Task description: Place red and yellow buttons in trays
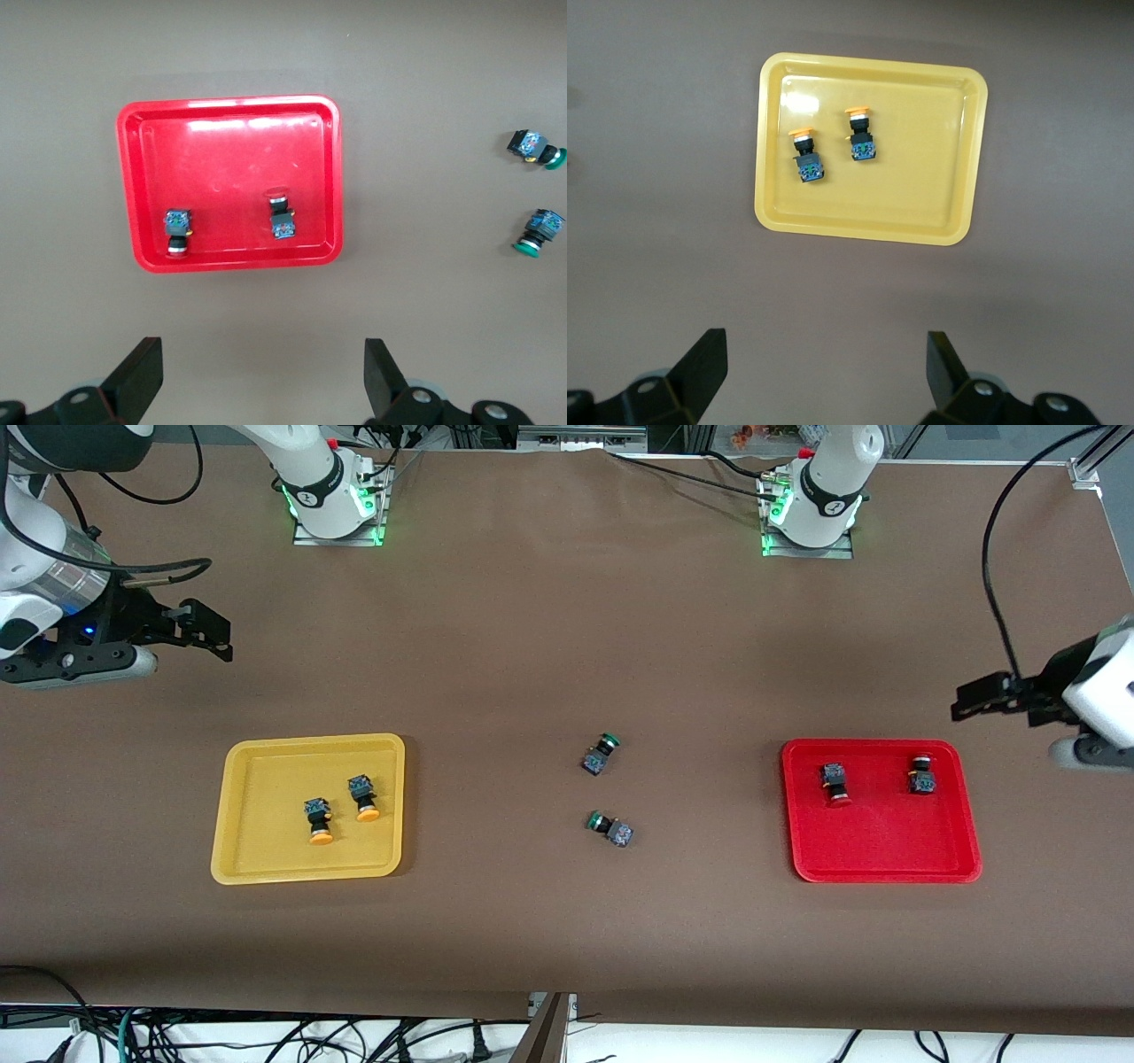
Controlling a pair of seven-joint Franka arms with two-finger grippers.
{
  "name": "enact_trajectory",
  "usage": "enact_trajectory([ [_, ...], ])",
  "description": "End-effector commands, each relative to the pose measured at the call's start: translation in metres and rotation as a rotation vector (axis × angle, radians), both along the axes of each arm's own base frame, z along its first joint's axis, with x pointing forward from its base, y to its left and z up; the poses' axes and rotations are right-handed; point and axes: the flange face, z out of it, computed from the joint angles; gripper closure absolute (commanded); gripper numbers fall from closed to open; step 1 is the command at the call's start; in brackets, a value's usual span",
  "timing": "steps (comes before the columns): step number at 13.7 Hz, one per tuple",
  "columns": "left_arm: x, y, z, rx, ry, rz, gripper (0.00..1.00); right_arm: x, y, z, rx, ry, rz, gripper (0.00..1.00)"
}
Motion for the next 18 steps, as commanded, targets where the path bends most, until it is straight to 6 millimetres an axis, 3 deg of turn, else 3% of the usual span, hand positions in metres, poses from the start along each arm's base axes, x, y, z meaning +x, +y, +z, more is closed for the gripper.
enact_trajectory([
  [1, -0.015, -0.001, 0.005, 0.011, 0.010, -0.016, 0.00, 0.014, -0.005, 0.004, -0.052, -0.006, -0.002, 0.01],
  [5, -0.051, -0.018, 0.006, 0.010, 0.046, 0.065, 0.00, 0.020, 0.018, 0.006, -0.158, -0.034, 0.056, 0.01],
  [7, -0.054, -0.027, 0.004, 0.012, 0.052, 0.067, 0.00, 0.020, 0.019, 0.008, -0.157, -0.038, 0.058, 0.01],
  [9, -0.052, -0.028, 0.002, 0.012, 0.052, 0.067, 0.00, 0.020, 0.017, 0.014, -0.153, -0.049, 0.052, 0.01],
  [11, -0.035, -0.019, -0.008, 0.015, 0.068, 0.080, 0.00, 0.020, 0.016, 0.015, -0.147, -0.050, 0.049, 0.01],
  [12, -0.030, -0.020, 0.002, 0.018, 0.044, 0.079, 0.00, 0.020, 0.015, 0.013, -0.148, -0.044, 0.047, 0.01],
  [13, -0.025, -0.021, -0.001, 0.014, 0.047, 0.079, 0.00, 0.020, 0.015, 0.013, -0.147, -0.041, 0.051, 0.00],
  [18, -0.021, -0.016, -0.008, 0.021, 0.054, 0.077, 0.00, 0.019, 0.011, 0.009, -0.119, -0.019, 0.037, 0.00],
])
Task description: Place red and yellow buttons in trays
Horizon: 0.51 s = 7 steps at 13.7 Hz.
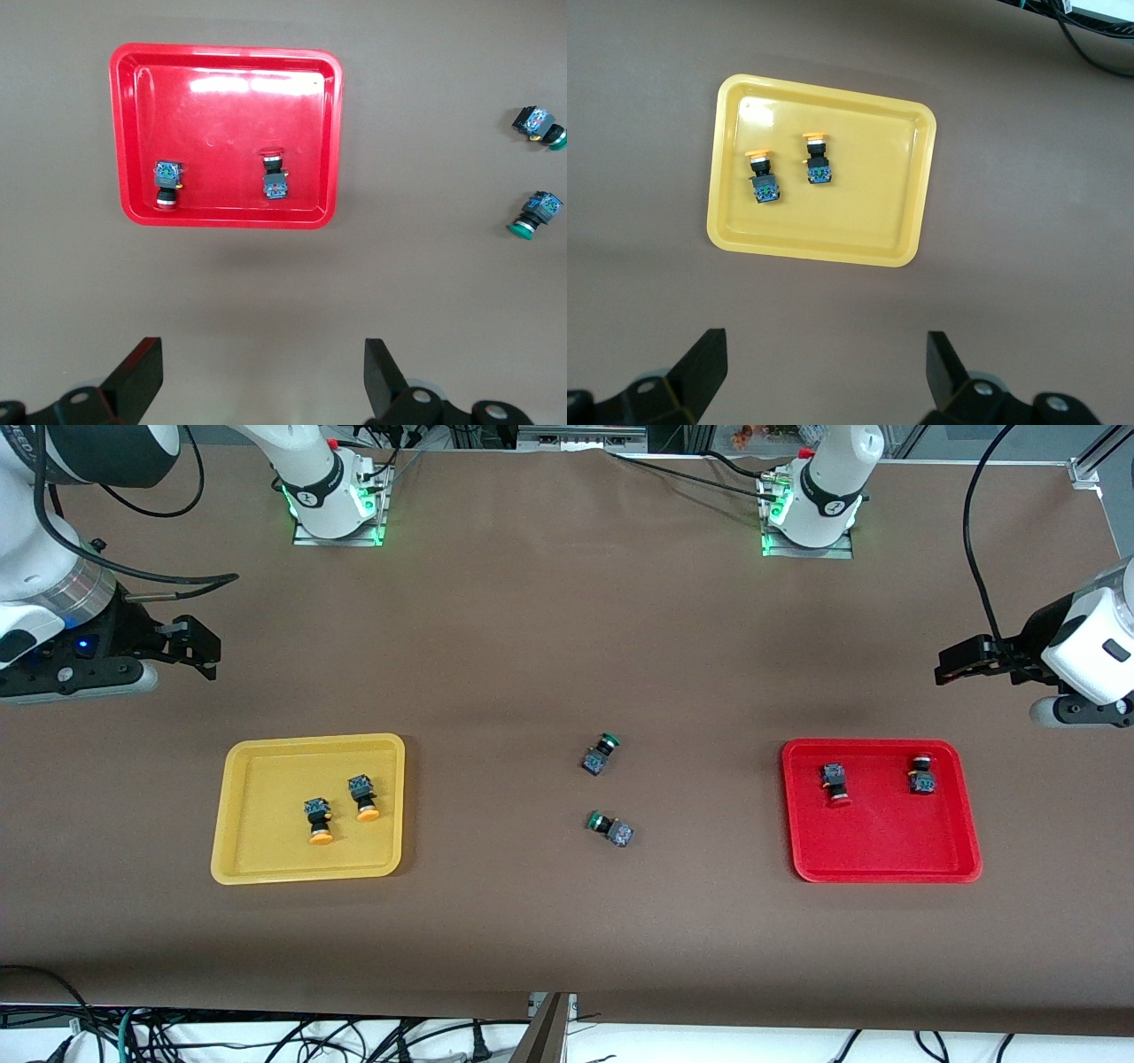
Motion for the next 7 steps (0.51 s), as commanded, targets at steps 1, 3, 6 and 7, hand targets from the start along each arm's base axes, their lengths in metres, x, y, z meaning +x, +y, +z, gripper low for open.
enact_trajectory([
  [1, 0.006, 0.004, 0.005, 0.011, -0.011, 0.012, 0.00, -0.001, -0.004, 0.000, 0.013, 0.034, -0.015, 0.01],
  [3, 0.006, 0.002, 0.004, 0.002, -0.012, 0.018, 0.00, -0.002, -0.004, 0.000, 0.026, 0.040, -0.023, 0.00],
  [6, 0.007, -0.006, 0.005, -0.001, -0.020, 0.000, 0.00, -0.001, -0.013, -0.002, 0.049, 0.045, -0.046, 0.01],
  [7, 0.007, -0.006, 0.006, -0.001, -0.021, -0.003, 0.00, -0.001, -0.013, -0.001, 0.049, 0.042, -0.046, 0.01],
])
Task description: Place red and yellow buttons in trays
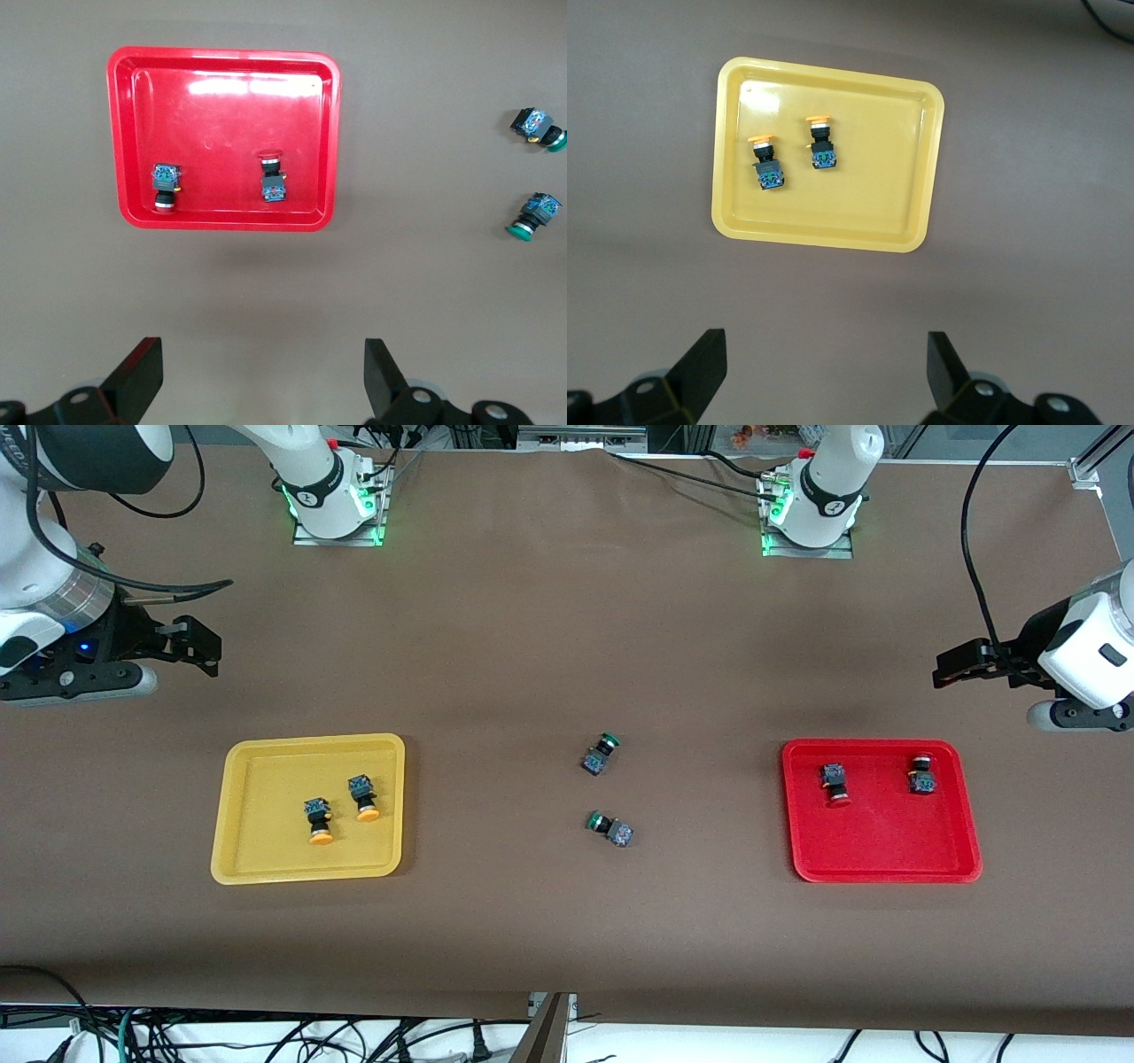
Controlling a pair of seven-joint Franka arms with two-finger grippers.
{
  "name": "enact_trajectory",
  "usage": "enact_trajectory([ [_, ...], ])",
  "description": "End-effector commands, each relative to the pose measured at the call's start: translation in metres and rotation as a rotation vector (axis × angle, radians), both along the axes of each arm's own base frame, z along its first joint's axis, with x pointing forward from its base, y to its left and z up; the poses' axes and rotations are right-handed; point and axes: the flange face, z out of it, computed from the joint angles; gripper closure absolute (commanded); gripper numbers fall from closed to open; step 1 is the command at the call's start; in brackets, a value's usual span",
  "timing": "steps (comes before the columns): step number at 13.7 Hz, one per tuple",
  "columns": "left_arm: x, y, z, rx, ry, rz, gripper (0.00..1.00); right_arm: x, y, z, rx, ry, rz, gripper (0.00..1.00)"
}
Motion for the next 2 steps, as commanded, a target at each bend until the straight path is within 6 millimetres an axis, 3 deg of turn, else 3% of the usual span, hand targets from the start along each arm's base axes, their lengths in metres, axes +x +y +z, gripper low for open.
enact_trajectory([
  [1, 0.0059, -0.0029, 0.0041, 0.000, -0.013, 0.005, 0.00, -0.0005, -0.0030, 0.0060, 0.023, 0.002, -0.017, 0.01],
  [2, 0.0058, -0.0047, 0.0048, 0.000, -0.015, 0.005, 0.00, -0.0008, -0.0029, 0.0057, 0.024, 0.005, -0.017, 0.00],
])
